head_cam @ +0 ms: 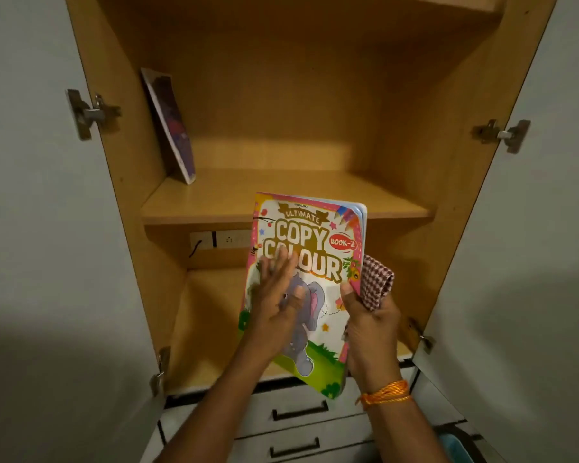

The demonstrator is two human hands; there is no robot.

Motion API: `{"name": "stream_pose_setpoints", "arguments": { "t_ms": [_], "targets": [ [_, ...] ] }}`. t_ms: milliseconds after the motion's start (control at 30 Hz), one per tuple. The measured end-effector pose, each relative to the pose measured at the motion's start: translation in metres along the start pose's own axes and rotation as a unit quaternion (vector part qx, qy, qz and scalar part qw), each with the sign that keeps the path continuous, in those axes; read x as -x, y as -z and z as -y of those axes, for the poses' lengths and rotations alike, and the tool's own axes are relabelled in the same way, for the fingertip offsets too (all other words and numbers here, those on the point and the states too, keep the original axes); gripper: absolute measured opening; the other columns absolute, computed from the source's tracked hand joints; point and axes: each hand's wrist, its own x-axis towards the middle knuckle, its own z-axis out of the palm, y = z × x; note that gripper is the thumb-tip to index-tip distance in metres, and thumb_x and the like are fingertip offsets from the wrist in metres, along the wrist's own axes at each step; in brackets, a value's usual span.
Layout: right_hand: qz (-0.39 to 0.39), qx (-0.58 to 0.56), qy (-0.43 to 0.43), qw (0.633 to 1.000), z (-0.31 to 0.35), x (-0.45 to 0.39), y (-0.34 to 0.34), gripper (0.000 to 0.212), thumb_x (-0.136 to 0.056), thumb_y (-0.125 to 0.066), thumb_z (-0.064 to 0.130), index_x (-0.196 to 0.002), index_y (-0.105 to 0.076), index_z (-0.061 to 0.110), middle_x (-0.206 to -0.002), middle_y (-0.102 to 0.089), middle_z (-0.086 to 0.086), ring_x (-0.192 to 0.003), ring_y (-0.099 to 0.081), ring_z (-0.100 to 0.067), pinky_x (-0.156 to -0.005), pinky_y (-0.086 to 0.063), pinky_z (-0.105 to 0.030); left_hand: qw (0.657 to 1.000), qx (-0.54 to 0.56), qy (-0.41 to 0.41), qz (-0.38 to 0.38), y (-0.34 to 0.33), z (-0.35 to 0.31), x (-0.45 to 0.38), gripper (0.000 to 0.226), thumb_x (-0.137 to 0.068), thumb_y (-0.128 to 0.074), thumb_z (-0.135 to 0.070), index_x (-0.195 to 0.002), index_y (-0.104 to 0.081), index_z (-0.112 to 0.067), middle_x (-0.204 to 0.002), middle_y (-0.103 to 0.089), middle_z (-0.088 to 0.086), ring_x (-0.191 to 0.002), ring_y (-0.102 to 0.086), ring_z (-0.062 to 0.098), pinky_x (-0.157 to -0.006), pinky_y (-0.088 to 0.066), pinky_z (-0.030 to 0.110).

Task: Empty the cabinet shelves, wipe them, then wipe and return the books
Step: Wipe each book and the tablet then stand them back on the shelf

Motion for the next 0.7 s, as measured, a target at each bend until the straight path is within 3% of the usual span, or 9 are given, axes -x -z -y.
{"name": "stream_pose_setpoints", "arguments": {
  "t_ms": [67,200,267,333,400,467,567,633,700],
  "targets": [
    [-0.005,0.010,-0.003,1.000,0.003,-0.017,-0.002,0.022,-0.081,-0.073,0.018,-0.101,-0.075,0.024,-0.108,-0.076,-0.008,-0.105,-0.071,-0.035,-0.090,-0.056,-0.059,0.999,-0.018,-0.028,-0.034,0.024,0.008,-0.024,0.057,-0.096,-0.050,-0.055,-0.145,-0.024,-0.066,-0.163,-0.007,-0.034,-0.154,0.001,-0.001,-0.126,-0.017,0.050],
    [-0.003,0.003,0.000,1.000,0.012,-0.055,-0.011,0.020,-0.084,-0.072,0.007,-0.102,-0.071,0.016,-0.101,-0.078,-0.006,-0.092,-0.074,-0.029,-0.076,-0.059,-0.045,0.999,0.043,-0.003,-0.034,0.070,0.012,-0.066,0.084,-0.095,-0.068,-0.011,-0.150,-0.024,-0.058,-0.161,-0.028,-0.026,-0.148,-0.031,0.002,-0.116,-0.039,0.039],
    [0.012,-0.023,-0.009,1.000,0.016,-0.072,-0.020,0.026,-0.081,-0.073,0.006,-0.107,-0.070,0.009,-0.106,-0.076,-0.012,-0.099,-0.073,-0.034,-0.085,-0.058,-0.053,0.991,0.132,0.026,-0.018,0.089,0.009,-0.084,0.091,-0.092,-0.067,0.001,-0.151,-0.023,-0.052,-0.150,-0.042,-0.028,-0.138,-0.049,0.007,-0.106,-0.051,0.045],
    [0.017,-0.038,-0.018,0.999,0.018,-0.090,-0.024,0.036,-0.080,-0.073,0.005,-0.115,-0.067,0.003,-0.113,-0.073,-0.018,-0.106,-0.070,-0.040,-0.094,-0.053,-0.061,0.985,0.166,0.038,-0.020,0.103,0.007,-0.099,0.100,-0.088,-0.068,0.007,-0.156,-0.015,-0.044,-0.153,-0.039,-0.024,-0.123,-0.063,0.010,-0.095,-0.058,0.049],
    [0.024,-0.057,-0.035,0.997,0.018,-0.110,-0.033,0.038,-0.081,-0.073,0.003,-0.118,-0.066,0.002,-0.115,-0.072,-0.019,-0.107,-0.069,-0.040,-0.094,-0.052,-0.060,0.983,0.175,0.056,-0.028,0.118,0.008,-0.114,0.105,-0.087,-0.071,0.005,-0.159,-0.010,-0.040,-0.155,-0.039,-0.015,-0.110,-0.070,0.013,-0.080,-0.063,0.046],
    [0.039,-0.067,-0.048,0.996,0.022,-0.128,-0.042,0.035,-0.080,-0.072,0.002,-0.114,-0.067,0.003,-0.112,-0.074,-0.017,-0.103,-0.071,-0.037,-0.086,-0.057,-0.053,0.977,0.193,0.089,-0.013,0.128,0.007,-0.124,0.092,-0.089,-0.069,0.000,-0.157,-0.020,-0.037,-0.141,-0.057,-0.009,-0.102,-0.073,0.015,-0.071,-0.063,0.038],
    [0.038,-0.050,-0.048,0.997,0.027,-0.151,-0.059,0.033,-0.077,-0.074,0.001,-0.109,-0.068,0.004,-0.099,-0.077,-0.010,-0.091,-0.074,-0.028,-0.068,-0.061,-0.039,0.978,0.178,0.100,0.050,0.143,0.007,-0.135,0.046,-0.094,-0.064,-0.005,-0.134,-0.054,-0.026,-0.110,-0.076,0.001,-0.098,-0.074,0.024,-0.070,-0.059,0.038],
    [0.043,-0.037,-0.042,0.997,0.029,-0.163,-0.071,0.042,-0.069,-0.077,0.004,-0.110,-0.068,0.002,-0.099,-0.076,-0.011,-0.092,-0.074,-0.029,-0.072,-0.060,-0.039,0.979,0.173,0.084,0.065,0.150,0.005,-0.142,0.035,-0.096,-0.062,-0.002,-0.122,-0.060,-0.024,-0.104,-0.077,0.001,-0.094,-0.074,0.023,-0.062,-0.058,0.033],
    [0.051,-0.010,-0.024,0.998,0.030,-0.177,-0.083,0.035,-0.070,-0.078,0.005,-0.104,-0.069,0.005,-0.094,-0.076,-0.008,-0.089,-0.072,-0.028,-0.073,-0.059,-0.039,0.982,0.169,0.069,0.050,0.156,0.003,-0.152,0.034,-0.096,-0.061,0.001,-0.120,-0.060,-0.022,-0.105,-0.078,0.002,-0.095,-0.074,0.022,-0.068,-0.061,0.038]
  ]
}}
